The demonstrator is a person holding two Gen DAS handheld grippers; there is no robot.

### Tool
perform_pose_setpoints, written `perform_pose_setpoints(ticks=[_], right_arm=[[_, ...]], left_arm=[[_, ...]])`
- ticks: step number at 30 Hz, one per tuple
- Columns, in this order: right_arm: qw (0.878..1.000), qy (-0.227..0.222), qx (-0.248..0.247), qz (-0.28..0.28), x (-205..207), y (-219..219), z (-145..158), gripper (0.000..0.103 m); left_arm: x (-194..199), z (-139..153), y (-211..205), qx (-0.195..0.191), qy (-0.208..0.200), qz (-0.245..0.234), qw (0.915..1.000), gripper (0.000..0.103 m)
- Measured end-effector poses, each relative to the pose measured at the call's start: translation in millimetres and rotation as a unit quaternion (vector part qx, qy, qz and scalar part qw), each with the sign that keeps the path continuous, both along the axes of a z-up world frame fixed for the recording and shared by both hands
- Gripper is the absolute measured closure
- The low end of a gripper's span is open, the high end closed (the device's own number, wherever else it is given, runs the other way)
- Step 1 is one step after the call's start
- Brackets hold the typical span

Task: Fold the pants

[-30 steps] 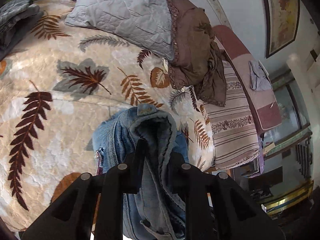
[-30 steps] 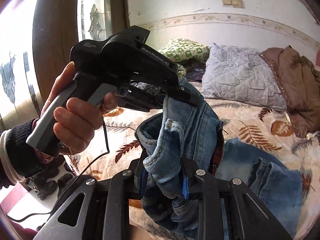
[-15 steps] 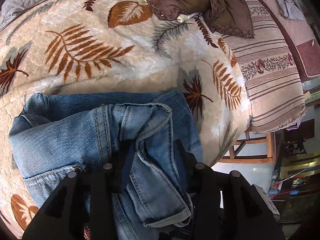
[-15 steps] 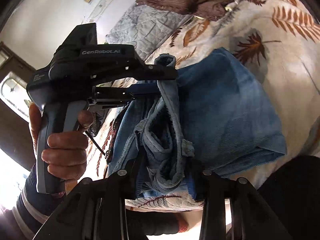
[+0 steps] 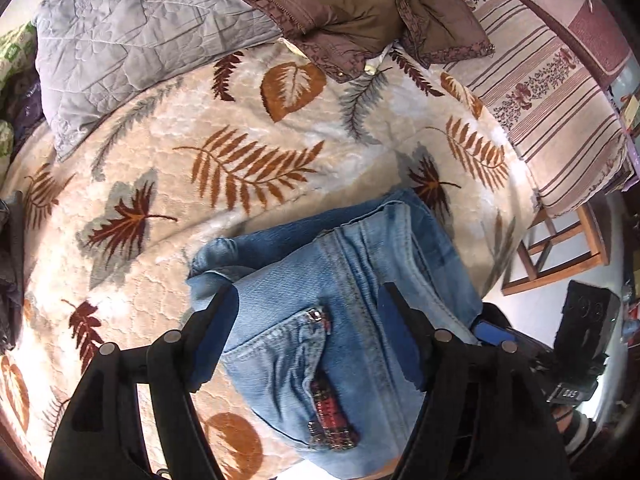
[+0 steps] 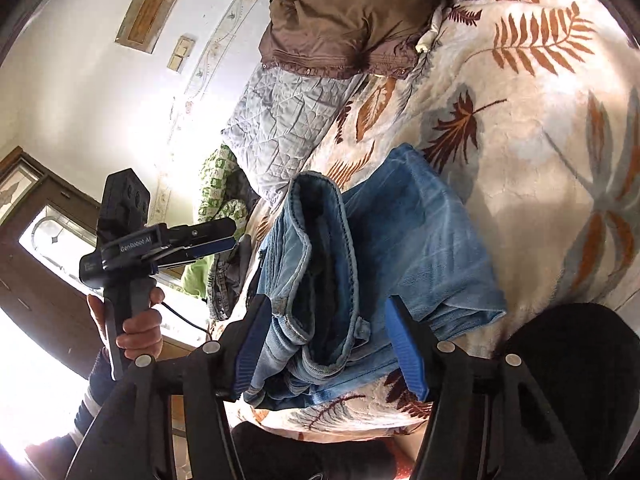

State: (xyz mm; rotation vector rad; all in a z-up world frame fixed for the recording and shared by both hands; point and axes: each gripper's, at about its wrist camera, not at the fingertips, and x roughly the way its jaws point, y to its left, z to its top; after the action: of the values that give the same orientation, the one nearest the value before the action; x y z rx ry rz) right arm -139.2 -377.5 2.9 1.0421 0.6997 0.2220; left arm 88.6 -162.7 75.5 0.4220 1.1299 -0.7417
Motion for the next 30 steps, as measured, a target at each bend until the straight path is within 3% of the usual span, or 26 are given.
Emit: perform_pose_setpoints(ticks=[4,10,16,21,26,30], right_arm=[[1.000,0.008,0.019,0.019,8.6,10.0,-2.3,0.036],[0.999,0.022,0.000,0.042,12.0,25.0,0.3,0.034],[0.999,0.019,-0.009,0.041,13.1,27.7,5.4,0.034],[0.998,0.025,-0.013,0.050,22.1,31.6,3.1,0.032],[0.998,0.029,-0.029,0.053,25.4,35.1,-1.4,0.031],[0.998,0.032,-0.024,0.043,23.3,28.4,-5.3,0.032]], left_arm=[[-12.5,-5.9,-8.9,0.026,-0.069,-0.025,0.9970,0.031],[-22.0,-6.0,-22.2,0.031,-0.102,-0.057,0.9927,0.031],[-19.2,-6.1,-28.8,0.030,-0.104,-0.059,0.9924,0.031],[-9.4,-5.4,-36.4,0.033,-0.079,-0.075,0.9935,0.031],[13.0,-9.7,-50.6,0.021,0.000,-0.104,0.9943,0.029],[23.0,-18.5,-68.4,0.035,0.036,-0.111,0.9926,0.029]])
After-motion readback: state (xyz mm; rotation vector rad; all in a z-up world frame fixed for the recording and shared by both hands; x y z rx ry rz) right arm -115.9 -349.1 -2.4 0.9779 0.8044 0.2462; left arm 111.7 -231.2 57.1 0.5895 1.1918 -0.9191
